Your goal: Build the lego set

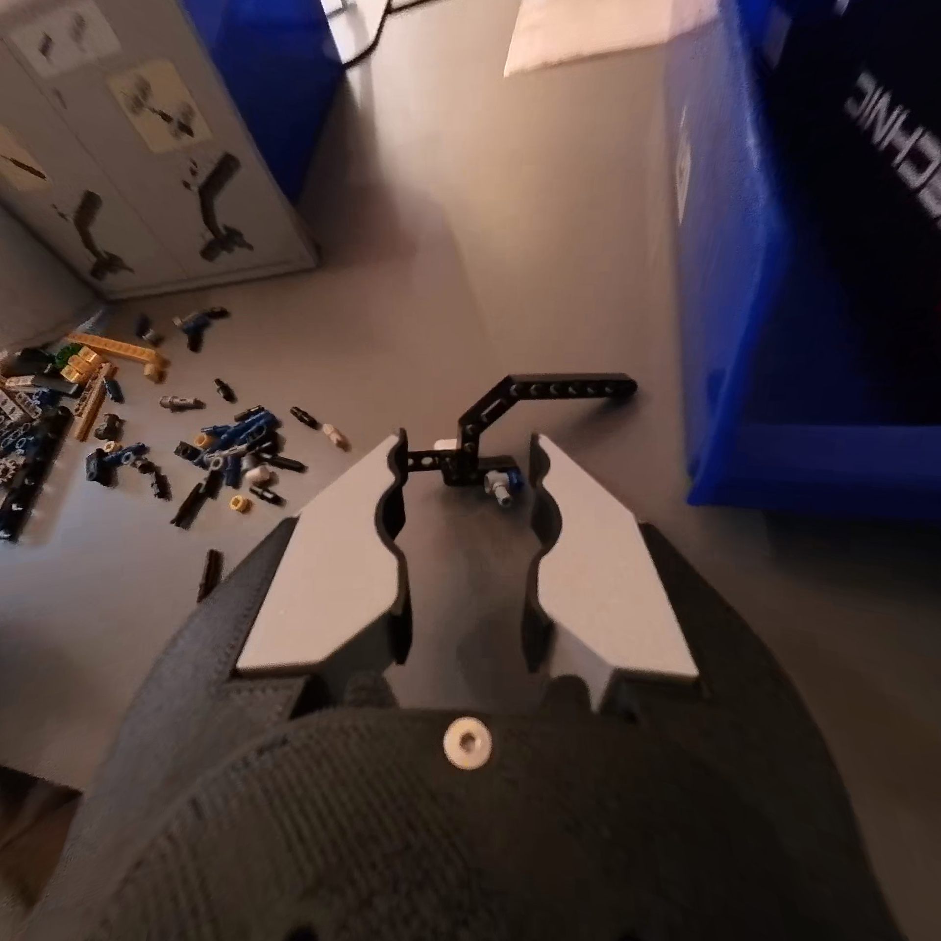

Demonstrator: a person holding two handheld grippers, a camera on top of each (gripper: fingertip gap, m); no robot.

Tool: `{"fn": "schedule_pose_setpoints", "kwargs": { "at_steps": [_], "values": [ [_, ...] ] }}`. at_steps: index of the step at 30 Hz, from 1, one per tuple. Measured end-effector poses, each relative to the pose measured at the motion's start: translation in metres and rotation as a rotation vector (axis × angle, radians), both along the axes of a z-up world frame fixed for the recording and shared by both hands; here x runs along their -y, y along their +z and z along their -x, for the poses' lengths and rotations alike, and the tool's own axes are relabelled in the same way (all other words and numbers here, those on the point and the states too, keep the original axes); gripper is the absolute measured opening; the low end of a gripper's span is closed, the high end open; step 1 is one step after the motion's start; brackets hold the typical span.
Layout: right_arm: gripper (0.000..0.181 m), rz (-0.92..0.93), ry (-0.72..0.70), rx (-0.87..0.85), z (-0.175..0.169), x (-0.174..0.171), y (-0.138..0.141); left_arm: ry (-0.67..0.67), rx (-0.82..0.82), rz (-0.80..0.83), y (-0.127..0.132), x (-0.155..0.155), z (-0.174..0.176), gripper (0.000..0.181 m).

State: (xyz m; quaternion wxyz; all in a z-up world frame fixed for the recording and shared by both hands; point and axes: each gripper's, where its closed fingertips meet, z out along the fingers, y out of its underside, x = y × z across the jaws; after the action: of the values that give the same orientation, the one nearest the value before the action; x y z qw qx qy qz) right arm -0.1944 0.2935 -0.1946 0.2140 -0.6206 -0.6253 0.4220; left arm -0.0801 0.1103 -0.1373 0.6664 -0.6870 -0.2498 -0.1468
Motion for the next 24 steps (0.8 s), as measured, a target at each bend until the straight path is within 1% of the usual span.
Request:
{"fn": "schedule_pose_setpoints", "kwargs": {
  "at_steps": [3,6,7,9,12,14,15,17,20,21,22,24],
  "values": [
    [0.045,0.061,0.007,0.061,0.004,0.000,-0.008,-0.003,-0.003,0.002,0.000,0.000,-0.001,0.004],
    [0.043,0.092,-0.014,0.030,0.011,-0.005,-0.002,-0.008,-0.004,0.008,-0.001,-0.001,-0.001,0.004],
    [0.037,0.094,-0.015,0.028,0.012,-0.006,-0.002,-0.009,-0.003,0.012,-0.002,-0.001,-0.001,0.004],
    [0.017,0.109,0.016,0.047,0.013,-0.002,-0.004,-0.010,-0.002,0.021,-0.003,-0.002,-0.002,0.004],
    [0.010,0.116,0.064,0.027,0.012,0.005,0.000,-0.011,-0.008,0.032,-0.004,-0.003,-0.002,0.004],
    [0.008,0.114,0.133,-0.061,0.008,0.016,0.015,-0.009,-0.016,0.037,-0.004,-0.003,-0.003,0.004],
    [0.008,0.121,0.203,-0.111,0.002,0.026,0.025,-0.010,-0.022,0.041,-0.004,-0.003,-0.003,0.004],
    [0.008,0.160,0.398,-0.204,-0.020,0.058,0.047,0.008,-0.049,0.093,-0.007,-0.001,-0.002,0.004],
    [0.008,0.236,0.768,-0.318,-0.074,0.116,0.074,0.035,-0.132,0.202,-0.010,0.004,0.001,0.004],
    [0.008,0.241,0.851,-0.322,-0.087,0.131,0.076,0.032,-0.157,0.249,-0.010,0.005,0.001,0.004],
    [0.008,0.236,0.896,-0.296,-0.094,0.143,0.073,0.017,-0.169,0.289,-0.009,0.006,0.000,0.005],
    [0.007,0.262,0.970,-0.189,-0.106,0.162,0.061,-0.013,-0.177,0.315,0.003,0.007,-0.007,0.005]
  ]
}}
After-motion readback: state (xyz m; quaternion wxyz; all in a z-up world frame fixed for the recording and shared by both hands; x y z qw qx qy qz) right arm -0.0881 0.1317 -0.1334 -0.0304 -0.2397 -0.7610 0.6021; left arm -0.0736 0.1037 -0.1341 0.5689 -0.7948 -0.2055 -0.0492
